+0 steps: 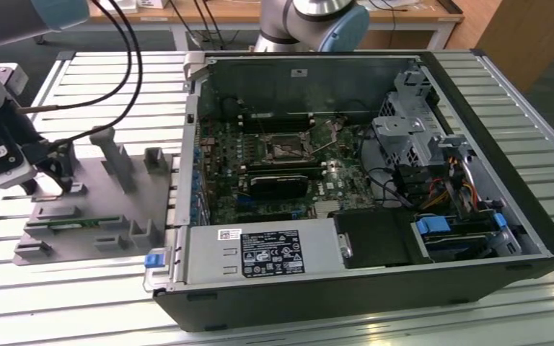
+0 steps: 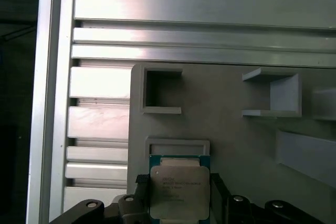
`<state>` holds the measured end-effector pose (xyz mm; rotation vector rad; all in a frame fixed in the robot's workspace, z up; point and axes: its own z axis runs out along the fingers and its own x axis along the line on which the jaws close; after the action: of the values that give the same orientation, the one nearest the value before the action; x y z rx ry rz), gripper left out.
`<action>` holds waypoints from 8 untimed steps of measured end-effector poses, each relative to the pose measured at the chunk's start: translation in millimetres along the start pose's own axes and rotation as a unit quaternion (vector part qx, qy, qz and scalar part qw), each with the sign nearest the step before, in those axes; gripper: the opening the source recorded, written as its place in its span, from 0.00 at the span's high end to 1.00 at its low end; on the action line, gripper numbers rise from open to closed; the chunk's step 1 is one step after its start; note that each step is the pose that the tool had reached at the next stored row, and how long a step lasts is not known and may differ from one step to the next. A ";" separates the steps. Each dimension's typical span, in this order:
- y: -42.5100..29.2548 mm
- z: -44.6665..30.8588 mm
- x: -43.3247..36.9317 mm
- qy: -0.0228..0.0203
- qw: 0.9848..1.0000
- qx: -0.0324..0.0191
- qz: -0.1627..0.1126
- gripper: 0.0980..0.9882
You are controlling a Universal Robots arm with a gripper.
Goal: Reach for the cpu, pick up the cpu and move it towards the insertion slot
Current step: 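Pick up the cpu and move it towards the insertion slot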
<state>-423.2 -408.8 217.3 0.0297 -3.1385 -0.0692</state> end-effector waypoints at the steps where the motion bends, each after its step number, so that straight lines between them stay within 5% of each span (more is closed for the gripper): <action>1: 0.0 -1.0 0.0 0.000 1.000 0.000 0.000 0.50; 8: 0.2 -4.1 0.0 0.000 1.000 0.000 0.000 0.50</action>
<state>-423.2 -408.8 221.4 0.0300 -3.1388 -0.0693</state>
